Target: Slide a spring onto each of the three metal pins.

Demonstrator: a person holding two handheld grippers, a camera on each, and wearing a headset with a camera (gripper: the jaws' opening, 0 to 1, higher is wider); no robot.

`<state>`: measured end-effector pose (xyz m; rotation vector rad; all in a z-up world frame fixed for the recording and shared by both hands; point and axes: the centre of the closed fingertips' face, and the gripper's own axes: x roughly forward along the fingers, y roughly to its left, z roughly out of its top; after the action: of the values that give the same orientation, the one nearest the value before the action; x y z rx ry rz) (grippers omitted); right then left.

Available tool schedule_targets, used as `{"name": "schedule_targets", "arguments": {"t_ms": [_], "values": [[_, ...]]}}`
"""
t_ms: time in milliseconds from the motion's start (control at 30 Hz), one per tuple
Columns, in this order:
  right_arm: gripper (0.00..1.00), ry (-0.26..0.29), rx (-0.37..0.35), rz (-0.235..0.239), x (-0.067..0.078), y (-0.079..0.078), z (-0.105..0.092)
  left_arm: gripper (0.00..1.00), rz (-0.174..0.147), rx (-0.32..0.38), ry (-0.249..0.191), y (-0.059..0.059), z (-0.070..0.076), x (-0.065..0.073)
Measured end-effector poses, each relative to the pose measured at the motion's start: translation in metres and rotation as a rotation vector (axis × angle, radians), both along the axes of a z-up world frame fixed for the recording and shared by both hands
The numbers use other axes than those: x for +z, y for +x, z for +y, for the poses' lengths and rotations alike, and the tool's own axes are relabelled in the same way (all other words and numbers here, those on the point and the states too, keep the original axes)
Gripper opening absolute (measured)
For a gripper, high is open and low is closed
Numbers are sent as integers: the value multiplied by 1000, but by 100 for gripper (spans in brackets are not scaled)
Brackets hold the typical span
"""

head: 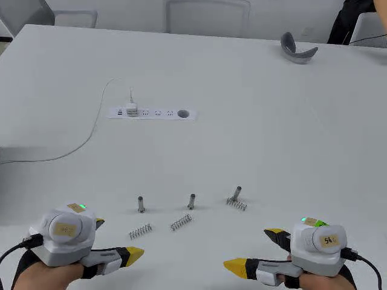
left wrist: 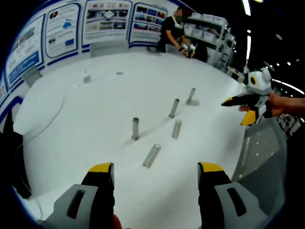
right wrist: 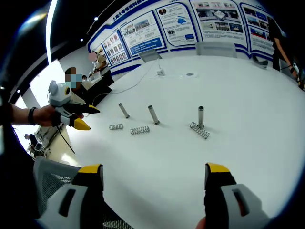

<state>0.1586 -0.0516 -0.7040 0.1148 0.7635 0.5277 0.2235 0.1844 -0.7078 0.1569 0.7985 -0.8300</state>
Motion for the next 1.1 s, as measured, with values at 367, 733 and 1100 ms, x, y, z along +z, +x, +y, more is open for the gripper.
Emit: {"name": "schedule_targets", "arguments": {"t_ms": [367,733,1100], "values": [[91,1,6,-6,1,-1,2,72,31,-52,10,-5,-12,-13],[91,-3,6,-3,2,-3,1,68,48,-89,21,-3,-25,-24],[91,-3,8,1,1,-5,0,61,53,-117,39,3,-32,-32]]}}
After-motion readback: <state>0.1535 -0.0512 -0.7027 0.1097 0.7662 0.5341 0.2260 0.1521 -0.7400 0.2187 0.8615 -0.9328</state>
